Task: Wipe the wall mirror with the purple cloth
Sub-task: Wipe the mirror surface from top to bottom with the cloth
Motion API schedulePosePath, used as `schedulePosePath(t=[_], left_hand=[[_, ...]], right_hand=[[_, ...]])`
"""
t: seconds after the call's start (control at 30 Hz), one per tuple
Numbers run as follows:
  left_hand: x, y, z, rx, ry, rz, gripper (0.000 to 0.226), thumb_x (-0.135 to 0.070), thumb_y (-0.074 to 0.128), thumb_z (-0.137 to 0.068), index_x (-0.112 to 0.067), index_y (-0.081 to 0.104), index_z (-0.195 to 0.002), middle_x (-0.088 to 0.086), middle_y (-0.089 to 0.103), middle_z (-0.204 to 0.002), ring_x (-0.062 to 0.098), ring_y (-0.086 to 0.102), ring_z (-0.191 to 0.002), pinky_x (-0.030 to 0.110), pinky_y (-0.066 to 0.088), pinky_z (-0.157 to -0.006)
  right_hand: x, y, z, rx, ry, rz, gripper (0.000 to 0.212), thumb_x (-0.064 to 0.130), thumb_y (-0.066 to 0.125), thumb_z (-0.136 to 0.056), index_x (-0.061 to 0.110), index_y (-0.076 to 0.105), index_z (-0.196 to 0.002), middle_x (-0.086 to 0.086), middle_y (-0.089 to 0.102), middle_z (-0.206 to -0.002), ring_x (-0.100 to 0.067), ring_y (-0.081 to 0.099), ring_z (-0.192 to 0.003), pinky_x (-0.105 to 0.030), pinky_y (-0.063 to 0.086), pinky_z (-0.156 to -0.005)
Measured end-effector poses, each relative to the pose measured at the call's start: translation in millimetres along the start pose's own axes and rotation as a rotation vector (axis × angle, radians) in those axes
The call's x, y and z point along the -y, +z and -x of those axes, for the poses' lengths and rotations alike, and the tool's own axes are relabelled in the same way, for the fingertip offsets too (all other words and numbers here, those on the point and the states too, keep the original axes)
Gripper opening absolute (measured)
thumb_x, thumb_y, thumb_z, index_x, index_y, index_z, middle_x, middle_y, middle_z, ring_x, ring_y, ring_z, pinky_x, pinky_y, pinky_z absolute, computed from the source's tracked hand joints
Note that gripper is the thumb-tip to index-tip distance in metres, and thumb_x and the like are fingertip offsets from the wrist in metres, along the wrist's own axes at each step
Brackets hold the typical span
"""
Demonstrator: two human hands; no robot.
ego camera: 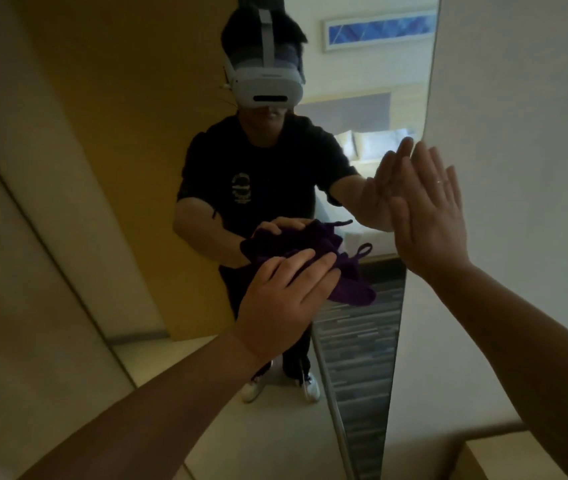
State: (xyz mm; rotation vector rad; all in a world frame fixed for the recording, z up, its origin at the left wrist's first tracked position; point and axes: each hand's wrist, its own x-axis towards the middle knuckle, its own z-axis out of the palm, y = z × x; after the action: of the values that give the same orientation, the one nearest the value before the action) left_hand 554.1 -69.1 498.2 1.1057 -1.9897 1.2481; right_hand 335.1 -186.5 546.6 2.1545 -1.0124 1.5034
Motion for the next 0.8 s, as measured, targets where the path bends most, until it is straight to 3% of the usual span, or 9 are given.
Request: schedulePosePath(t=[0.13,0.3,0.57,0.63,0.73,0.8], left_hand=[[19,-27,40,-0.023,-0.06,-0.018,0.022,-0.013,0.058,-0.102,-0.014,0.07,-0.12,0.005,0.062,-0.134,0.028,0.061,-0.119,0.042,0.049,-0.091],[58,-44,114,-0.037,-0.106,-0.115,0.023,-0.011,0.054,-0.104,-0.013,0.069,-0.121,0.005,0.061,-0.136,0.029,0.06,-0.12,0.042,0.047,-0.09],[83,-18,219,-0.158,-0.175,-0.253,0.025,-0.01,0.049,-0.106,-0.013,0.066,-0.123,0.004,0.062,-0.134,0.029,0.059,-0.121,0.042,0.043,-0.093],[87,-4,238,-0.193,-0.175,-0.277,0.025,-0.008,0.056,-0.102,-0.013,0.064,-0.125,0.005,0.062,-0.134,0.028,0.058,-0.122,0.042,0.043,-0.094],[88,17,265,-0.269,-0.161,-0.35,0.042,-0.012,0.08,-0.086,-0.014,0.063,-0.125,0.003,0.061,-0.135,0.026,0.056,-0.124,0.04,0.041,-0.095],[88,30,281,-0.315,-0.159,-0.387,0.049,-0.016,0.086,-0.081,-0.015,0.064,-0.124,0.003,0.061,-0.135,0.025,0.057,-0.123,0.04,0.043,-0.095]], right_hand=[[62,21,15,-0.039,-0.126,-0.08,0.052,0.029,0.028,-0.106,0.008,0.029,-0.153,-0.015,0.021,-0.161,-0.031,0.016,-0.151,-0.052,0.013,-0.123],[125,61,52,0.091,-0.287,-0.05,0.054,0.033,0.022,-0.108,0.006,0.033,-0.152,-0.016,0.019,-0.163,-0.034,0.013,-0.152,-0.057,0.014,-0.122],[162,142,146,0.1,-0.369,-0.051,0.053,0.032,0.031,-0.107,0.005,0.035,-0.152,-0.015,0.022,-0.163,-0.033,0.013,-0.152,-0.061,0.013,-0.121],[160,160,164,0.08,-0.4,0.005,0.052,0.034,0.031,-0.107,0.006,0.038,-0.151,-0.014,0.024,-0.162,-0.032,0.014,-0.152,-0.058,0.009,-0.123],[156,185,186,0.007,-0.438,0.098,0.051,0.033,0.037,-0.106,0.005,0.043,-0.148,-0.015,0.029,-0.16,-0.033,0.018,-0.151,-0.057,0.008,-0.123],[154,198,194,-0.022,-0.423,0.15,0.053,0.035,0.04,-0.105,0.006,0.04,-0.15,-0.015,0.027,-0.161,-0.032,0.015,-0.152,-0.057,0.006,-0.123]])
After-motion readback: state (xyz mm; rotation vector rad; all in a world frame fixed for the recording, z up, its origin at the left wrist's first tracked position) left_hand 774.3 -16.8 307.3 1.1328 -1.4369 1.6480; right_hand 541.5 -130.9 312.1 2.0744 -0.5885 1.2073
